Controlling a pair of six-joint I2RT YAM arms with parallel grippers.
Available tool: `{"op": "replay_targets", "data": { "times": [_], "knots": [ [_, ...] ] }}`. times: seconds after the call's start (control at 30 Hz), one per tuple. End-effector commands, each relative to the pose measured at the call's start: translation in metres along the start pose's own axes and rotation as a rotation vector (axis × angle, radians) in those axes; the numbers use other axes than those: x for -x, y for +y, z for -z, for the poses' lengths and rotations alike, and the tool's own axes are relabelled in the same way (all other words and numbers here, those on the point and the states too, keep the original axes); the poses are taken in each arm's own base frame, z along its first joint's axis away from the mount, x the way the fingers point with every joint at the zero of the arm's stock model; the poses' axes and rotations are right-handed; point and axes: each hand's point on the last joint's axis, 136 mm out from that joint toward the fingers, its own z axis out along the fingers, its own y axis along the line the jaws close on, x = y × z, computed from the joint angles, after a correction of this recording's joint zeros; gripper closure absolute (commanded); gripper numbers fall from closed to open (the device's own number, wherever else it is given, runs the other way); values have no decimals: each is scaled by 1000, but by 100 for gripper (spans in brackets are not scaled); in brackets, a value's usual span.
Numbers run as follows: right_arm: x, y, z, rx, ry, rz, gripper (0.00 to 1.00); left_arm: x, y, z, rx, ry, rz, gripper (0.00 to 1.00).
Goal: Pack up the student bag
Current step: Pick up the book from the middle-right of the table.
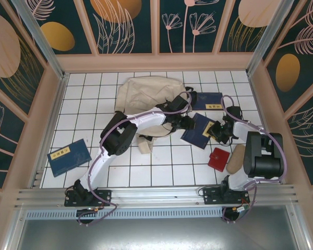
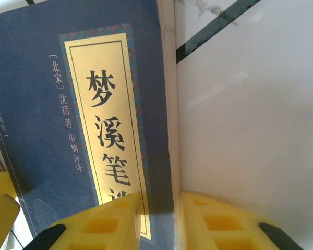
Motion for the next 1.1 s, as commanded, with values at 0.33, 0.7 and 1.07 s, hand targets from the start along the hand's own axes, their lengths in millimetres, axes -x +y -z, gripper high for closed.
{"op": "replay_targets", "data": {
  "times": [0.33, 0.7, 1.07],
  "knots": [
    [-7, 9, -22, 38, 52, -5, 75, -8, -104, 48, -416, 53, -103, 59],
    [-4, 10, -22, 38, 43, -11, 75, -17, -82, 36, -355, 65, -3, 60],
    [-3, 9, -22, 34, 35, -24, 75, -14, -75, 34, -387, 9, 259, 58]
  ]
}}
